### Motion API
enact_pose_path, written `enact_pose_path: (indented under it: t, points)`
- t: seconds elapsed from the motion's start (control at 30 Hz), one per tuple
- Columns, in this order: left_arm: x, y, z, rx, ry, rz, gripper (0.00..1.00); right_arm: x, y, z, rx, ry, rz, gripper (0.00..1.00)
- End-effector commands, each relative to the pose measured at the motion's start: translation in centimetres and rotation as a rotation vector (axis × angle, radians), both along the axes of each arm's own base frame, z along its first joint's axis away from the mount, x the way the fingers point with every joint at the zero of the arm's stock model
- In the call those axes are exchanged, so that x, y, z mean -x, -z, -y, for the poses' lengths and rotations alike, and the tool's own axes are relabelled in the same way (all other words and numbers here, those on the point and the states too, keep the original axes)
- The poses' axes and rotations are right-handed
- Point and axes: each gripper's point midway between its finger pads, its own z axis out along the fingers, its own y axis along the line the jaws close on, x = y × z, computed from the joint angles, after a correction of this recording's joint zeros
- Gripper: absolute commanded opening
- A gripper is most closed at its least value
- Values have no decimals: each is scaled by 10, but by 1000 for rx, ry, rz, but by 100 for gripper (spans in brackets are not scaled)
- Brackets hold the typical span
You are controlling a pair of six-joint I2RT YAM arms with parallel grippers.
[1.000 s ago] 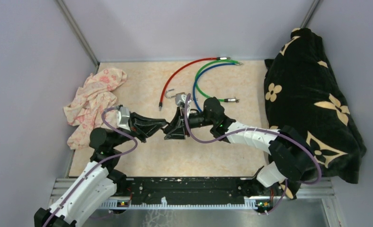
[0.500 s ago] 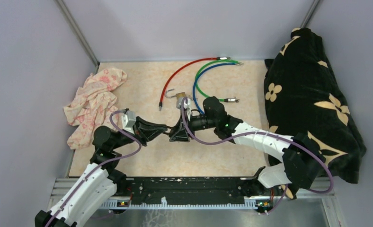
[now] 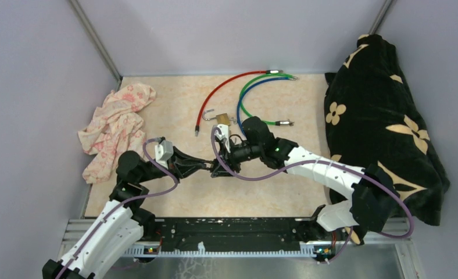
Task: Lock with the key
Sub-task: Lock the lock.
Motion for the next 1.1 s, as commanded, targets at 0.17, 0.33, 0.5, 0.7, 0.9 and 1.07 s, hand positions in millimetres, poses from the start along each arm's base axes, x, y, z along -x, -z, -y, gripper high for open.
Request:
enact_pose_path:
  t: [0.17,0.33,0.5,0.7,0.9,1.07]
  points:
    - [31,13,4,-68,166,-46,26,-19,-122,-24,-286,23,310,0]
    - [28,8,4,-57,145,-37,24,-16,-118,-25,-263,13,317,0]
    - [23,-1,4,-42,111,-24,0,-17,-114,-24,-243,12,324,0]
    - [11,-22,2,40,27,-48,0,-12,-114,-23,-244,-8,311,0]
    - [10,-55,-5,161,-8,-44,0,-16,-116,-16,-273,35,292,11]
    - [13,-63,-9,177,-12,-10,0,-18,-128,-8,-331,45,282,27]
